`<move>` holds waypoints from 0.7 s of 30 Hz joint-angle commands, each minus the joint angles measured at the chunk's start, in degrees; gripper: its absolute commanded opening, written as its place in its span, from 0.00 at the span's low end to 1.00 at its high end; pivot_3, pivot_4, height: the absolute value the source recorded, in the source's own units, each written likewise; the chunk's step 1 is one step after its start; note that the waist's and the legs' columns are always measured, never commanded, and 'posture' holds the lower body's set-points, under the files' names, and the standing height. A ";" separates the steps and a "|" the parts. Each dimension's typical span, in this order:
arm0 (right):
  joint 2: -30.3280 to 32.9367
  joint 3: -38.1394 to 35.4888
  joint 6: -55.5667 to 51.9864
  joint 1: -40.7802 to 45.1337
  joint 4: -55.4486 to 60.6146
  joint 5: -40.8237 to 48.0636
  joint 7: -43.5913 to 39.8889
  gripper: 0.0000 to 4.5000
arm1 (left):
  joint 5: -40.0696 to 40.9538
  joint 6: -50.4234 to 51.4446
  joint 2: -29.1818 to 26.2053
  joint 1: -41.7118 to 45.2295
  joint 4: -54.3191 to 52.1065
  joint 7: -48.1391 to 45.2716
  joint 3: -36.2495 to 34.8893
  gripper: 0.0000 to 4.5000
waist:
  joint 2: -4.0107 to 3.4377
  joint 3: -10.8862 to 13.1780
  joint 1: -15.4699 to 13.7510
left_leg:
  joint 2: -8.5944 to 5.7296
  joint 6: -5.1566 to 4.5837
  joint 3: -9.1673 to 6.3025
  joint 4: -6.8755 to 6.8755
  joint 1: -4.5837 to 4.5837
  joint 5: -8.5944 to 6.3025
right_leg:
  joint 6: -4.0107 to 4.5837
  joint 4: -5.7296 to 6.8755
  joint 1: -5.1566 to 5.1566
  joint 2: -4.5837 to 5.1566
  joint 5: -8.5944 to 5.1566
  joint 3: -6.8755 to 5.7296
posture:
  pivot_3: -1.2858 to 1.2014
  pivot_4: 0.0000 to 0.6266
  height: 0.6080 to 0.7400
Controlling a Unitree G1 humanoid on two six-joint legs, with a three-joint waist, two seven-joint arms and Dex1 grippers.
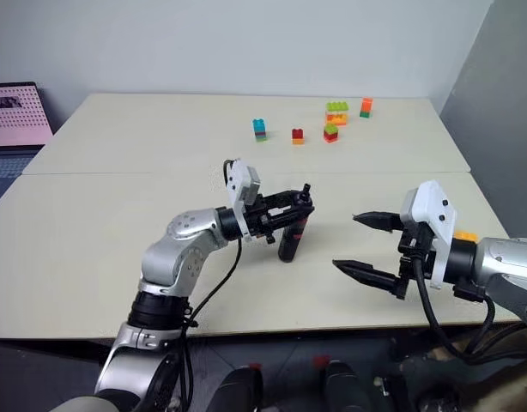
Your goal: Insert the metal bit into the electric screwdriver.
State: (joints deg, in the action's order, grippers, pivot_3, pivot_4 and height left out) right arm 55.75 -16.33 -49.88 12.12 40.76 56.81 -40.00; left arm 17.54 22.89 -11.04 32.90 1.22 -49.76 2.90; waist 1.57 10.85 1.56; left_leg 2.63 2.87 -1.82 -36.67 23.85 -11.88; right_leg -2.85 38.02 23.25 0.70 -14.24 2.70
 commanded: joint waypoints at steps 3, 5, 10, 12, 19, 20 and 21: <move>1.56 1.37 1.54 1.93 -0.24 -2.35 -1.77 1.00 | -0.72 -4.40 -0.30 -6.69 -6.73 5.04 0.24 0.36 | -0.02 -0.01 0.19 | 0.01 0.00 0.01 0.00 -0.01 0.00 | 0.00 0.00 0.00 0.00 0.00 0.00 | 0.52 0.24 1.00; 1.61 1.67 1.66 2.06 -0.48 -2.76 -2.13 1.00 | -0.51 -4.32 -1.12 -8.38 -8.11 5.40 0.65 0.36 | -0.03 -0.02 0.20 | 0.02 0.00 0.04 0.02 -0.05 0.00 | 0.01 0.01 0.00 0.00 0.00 0.04 | 0.52 0.24 1.00; 1.75 2.11 2.05 1.49 -1.14 -4.56 -3.17 1.00 | 1.70 -1.32 -4.04 -12.90 -13.32 7.32 -1.10 0.36 | -0.06 -0.05 0.24 | 0.02 0.00 0.06 -0.02 -0.09 0.00 | 0.26 0.01 -0.03 -0.01 -0.11 0.06 | 0.52 0.24 1.00; 1.93 2.63 2.19 1.27 -1.69 -5.84 -3.70 1.00 | 2.39 -0.64 -4.81 -13.75 -14.45 7.96 -1.22 0.36 | -0.06 -0.05 0.16 | 0.02 0.00 0.06 -0.04 -0.10 0.00 | 0.28 0.01 -0.04 -0.01 -0.11 0.06 | 0.52 0.24 1.00; 1.56 11.09 5.47 7.75 -13.89 -16.99 -5.04 1.00 | 2.56 -0.32 -5.33 -14.94 -15.96 9.38 0.80 0.36 | -0.07 -0.07 0.32 | 0.02 0.00 0.13 -0.20 -0.09 0.00 | 0.35 -0.03 -0.06 0.00 -0.06 0.13 | 0.52 0.24 1.00; 1.61 13.87 5.13 10.19 -17.05 -19.86 -4.79 1.00 | 2.48 -0.43 -5.19 -14.91 -15.92 9.63 1.09 0.36 | -0.08 -0.08 0.30 | 0.02 0.00 0.15 -0.20 -0.12 0.00 | 0.35 -0.02 -0.06 0.00 -0.05 0.15 | 0.52 0.24 1.00; 1.76 17.15 4.14 12.98 -20.38 -22.98 -4.49 1.00 | 2.48 -0.50 -5.12 -14.92 -15.91 9.84 1.30 0.36 | -0.09 -0.08 0.31 | 0.02 0.00 0.16 -0.19 -0.12 0.00 | 0.37 -0.03 -0.05 0.00 -0.04 0.15 | 0.52 0.24 1.00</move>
State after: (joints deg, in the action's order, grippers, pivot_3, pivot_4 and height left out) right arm 57.23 -3.29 -45.62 21.04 25.19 39.32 -44.93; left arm 20.43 21.69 -16.05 18.67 -15.14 -40.44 2.77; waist 1.48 10.76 1.87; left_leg 2.66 2.87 -1.66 -36.86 23.71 -11.88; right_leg -2.49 38.00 23.20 0.70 -14.28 2.86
